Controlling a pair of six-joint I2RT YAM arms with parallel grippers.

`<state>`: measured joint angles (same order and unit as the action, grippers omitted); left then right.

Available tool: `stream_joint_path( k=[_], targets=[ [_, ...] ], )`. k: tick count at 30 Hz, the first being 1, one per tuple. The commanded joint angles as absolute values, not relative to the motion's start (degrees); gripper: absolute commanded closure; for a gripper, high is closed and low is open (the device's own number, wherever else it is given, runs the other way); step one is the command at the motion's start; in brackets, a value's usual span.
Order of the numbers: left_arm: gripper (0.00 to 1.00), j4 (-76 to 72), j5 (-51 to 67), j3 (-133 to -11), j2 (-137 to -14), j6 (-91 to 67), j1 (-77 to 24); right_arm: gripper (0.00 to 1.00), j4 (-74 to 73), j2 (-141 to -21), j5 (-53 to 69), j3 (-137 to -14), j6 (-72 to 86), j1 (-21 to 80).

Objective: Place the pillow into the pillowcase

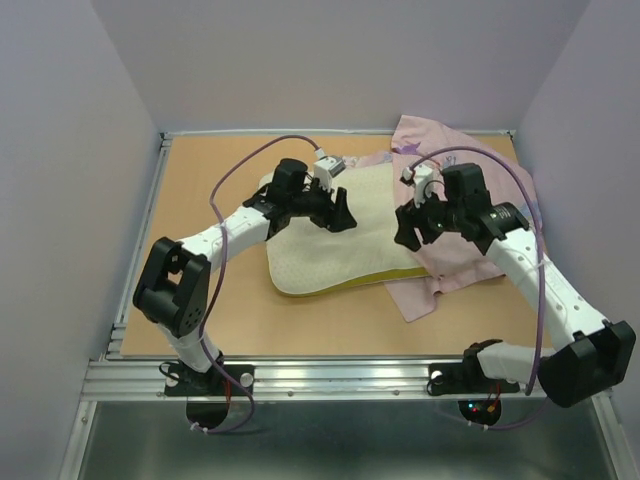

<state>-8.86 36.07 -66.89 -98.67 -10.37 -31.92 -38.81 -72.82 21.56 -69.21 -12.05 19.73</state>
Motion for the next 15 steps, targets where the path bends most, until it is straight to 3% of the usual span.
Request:
stream_joint_path(
  k=[1,11,15],
  targets=[
    [0.27,-0.27,32.96,-67.94,-92.29,-0.35,-30.41,0.33,-51.59,-68.65,24.7,-62.25,-22.75,21.79],
    [0.25,1.23,29.45,-68.64,-90.97,-1.5,-29.18,0.36,-47.47,-78.57,5.93,-55.03,-24.09,41.11],
    [0.25,1.75,22.97,-70.66,-92.45,0.95,-28.48,0.36,-43.69,-80.16,-1.74,-54.31,-21.89,41.04]
  ],
)
